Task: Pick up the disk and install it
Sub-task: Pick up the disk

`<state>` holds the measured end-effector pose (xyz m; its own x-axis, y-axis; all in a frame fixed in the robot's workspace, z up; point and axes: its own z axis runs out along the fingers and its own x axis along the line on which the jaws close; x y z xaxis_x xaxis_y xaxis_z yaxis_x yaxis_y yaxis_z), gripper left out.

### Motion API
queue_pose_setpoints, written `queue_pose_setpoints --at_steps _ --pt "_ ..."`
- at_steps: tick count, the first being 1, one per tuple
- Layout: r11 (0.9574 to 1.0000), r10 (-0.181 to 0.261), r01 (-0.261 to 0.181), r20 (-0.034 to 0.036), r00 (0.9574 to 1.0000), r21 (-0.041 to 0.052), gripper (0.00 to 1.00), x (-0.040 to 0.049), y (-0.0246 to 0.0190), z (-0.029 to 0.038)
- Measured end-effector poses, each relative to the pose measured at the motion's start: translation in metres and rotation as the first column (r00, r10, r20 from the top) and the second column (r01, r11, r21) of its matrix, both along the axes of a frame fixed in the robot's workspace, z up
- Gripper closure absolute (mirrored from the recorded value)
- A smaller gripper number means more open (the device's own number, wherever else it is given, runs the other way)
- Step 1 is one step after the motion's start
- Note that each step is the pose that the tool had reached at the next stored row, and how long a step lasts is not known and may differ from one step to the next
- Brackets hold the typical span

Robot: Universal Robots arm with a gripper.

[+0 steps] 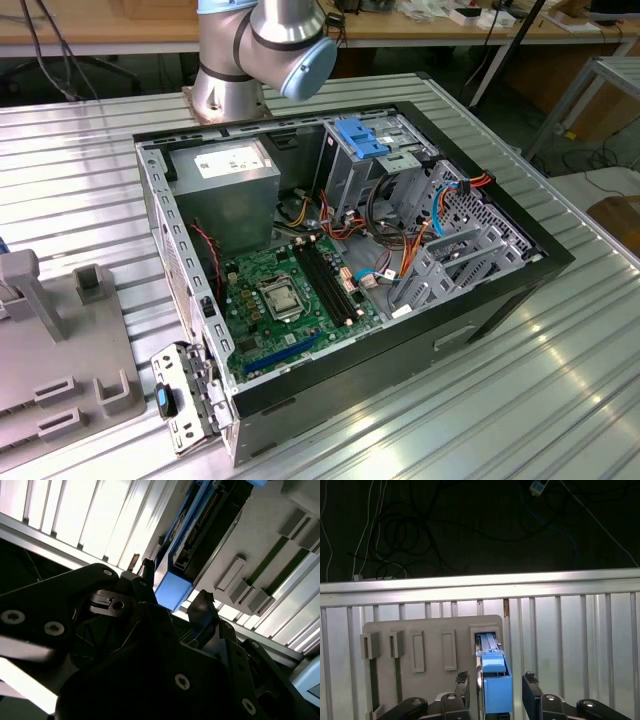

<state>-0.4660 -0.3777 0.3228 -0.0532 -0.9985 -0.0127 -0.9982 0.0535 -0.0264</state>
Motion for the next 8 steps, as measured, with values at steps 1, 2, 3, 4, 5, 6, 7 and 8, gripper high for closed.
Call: queue_pose_setpoints --at_steps 1,2,3,4,5,6,7,8 --pt "1.0000 0.000 0.000 0.0000 1.0000 0.0000 0.46 -0.0003 0.0000 -0.0014" --pt "1.0000 0.000 0.000 0.0000 1.0000 0.0000 0.46 -0.0003 0.0000 -0.0023" --pt "1.0000 0.000 0.000 0.0000 1.0000 0.0000 0.46 -0.0003 0.0000 -0.0034" --pt "1.0000 0.000 0.000 0.0000 1.0000 -0.0001 0.46 -0.0003 0.0000 -0.0045" --pt "1.0000 0.000 0.000 0.0000 1.0000 0.0000 0.46 -0.0003 0.0000 -0.0059" --pt "1.0000 0.000 0.000 0.0000 1.0000 -0.0001 0.46 -0.0003 0.0000 -0.0070" --pt "1.0000 0.000 0.000 0.0000 1.0000 -0.0001 0.46 -0.0003 0.0000 -0.0079" --pt "1.0000 0.000 0.000 -0.0001 1.0000 -0.0001 0.46 -0.0003 0.0000 -0.0087"
